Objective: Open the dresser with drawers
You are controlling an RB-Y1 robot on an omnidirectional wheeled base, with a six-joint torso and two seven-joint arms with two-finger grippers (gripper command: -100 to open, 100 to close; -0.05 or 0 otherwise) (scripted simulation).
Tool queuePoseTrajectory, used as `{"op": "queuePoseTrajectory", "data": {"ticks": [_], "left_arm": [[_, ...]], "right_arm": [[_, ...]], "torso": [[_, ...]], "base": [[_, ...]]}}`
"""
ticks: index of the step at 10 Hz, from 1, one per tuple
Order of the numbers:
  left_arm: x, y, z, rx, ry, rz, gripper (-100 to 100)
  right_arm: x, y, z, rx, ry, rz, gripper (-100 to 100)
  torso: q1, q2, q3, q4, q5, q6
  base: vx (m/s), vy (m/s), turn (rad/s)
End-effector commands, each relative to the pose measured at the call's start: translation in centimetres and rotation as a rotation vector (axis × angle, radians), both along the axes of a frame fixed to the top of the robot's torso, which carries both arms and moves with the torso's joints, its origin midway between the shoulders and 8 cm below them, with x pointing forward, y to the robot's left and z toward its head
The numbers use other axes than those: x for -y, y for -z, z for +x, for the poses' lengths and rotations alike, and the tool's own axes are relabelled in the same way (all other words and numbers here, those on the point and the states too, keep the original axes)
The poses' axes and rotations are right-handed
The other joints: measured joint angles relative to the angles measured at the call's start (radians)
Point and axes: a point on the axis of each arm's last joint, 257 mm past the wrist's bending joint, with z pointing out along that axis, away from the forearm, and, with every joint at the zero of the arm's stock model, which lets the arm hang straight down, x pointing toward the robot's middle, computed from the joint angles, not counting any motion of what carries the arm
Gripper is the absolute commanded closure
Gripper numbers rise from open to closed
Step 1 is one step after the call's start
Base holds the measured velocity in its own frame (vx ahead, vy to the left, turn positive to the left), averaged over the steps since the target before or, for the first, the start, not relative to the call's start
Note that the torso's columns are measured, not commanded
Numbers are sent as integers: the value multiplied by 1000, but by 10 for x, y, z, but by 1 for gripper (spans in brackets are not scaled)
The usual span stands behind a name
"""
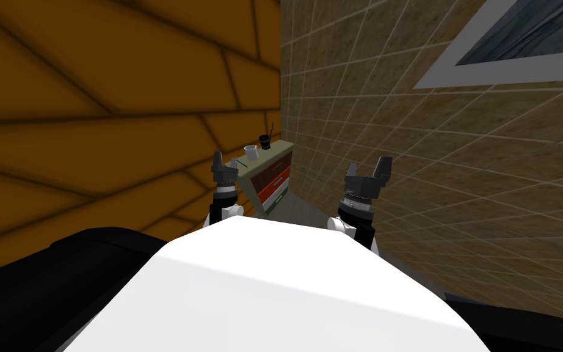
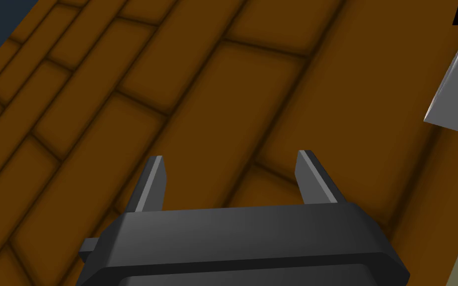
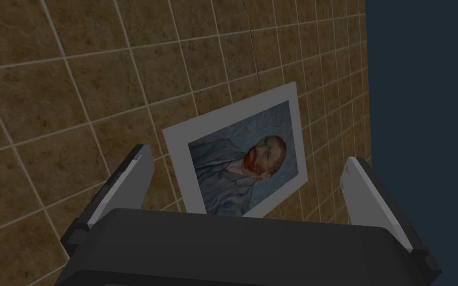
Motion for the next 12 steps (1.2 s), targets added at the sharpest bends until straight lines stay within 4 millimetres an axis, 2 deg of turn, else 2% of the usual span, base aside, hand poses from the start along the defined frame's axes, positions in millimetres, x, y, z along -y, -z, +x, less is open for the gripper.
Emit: {"op": "queuePoseTrajectory", "data": {"ticks": [1, 9, 10, 12], "left_arm": [[0, 0, 0, 0, 0, 0, 0], [0, 0, 0, 0, 0, 0, 0], [4, 7, 5, -19, 18, 31, -100], [7, 18, 11, -42, 31, 51, -100]], "right_arm": [[0, 0, 0, 0, 0, 0, 0], [0, 0, 0, 0, 0, 0, 0], [0, 0, 0, 0, 0, 0, 0], [0, 0, 0, 0, 0, 0, 0]], "torso": [[0, 40, -82, 41, 0, 0], [0, 618, -1234, 617, 0, 0], [0, 691, -1382, 691, 0, 0], [0, 733, -1471, 734, 0, 0]], "base": [[0, 0, 0], [0, 0, 0], [18, -1, -21], [26, 2, -27]]}}
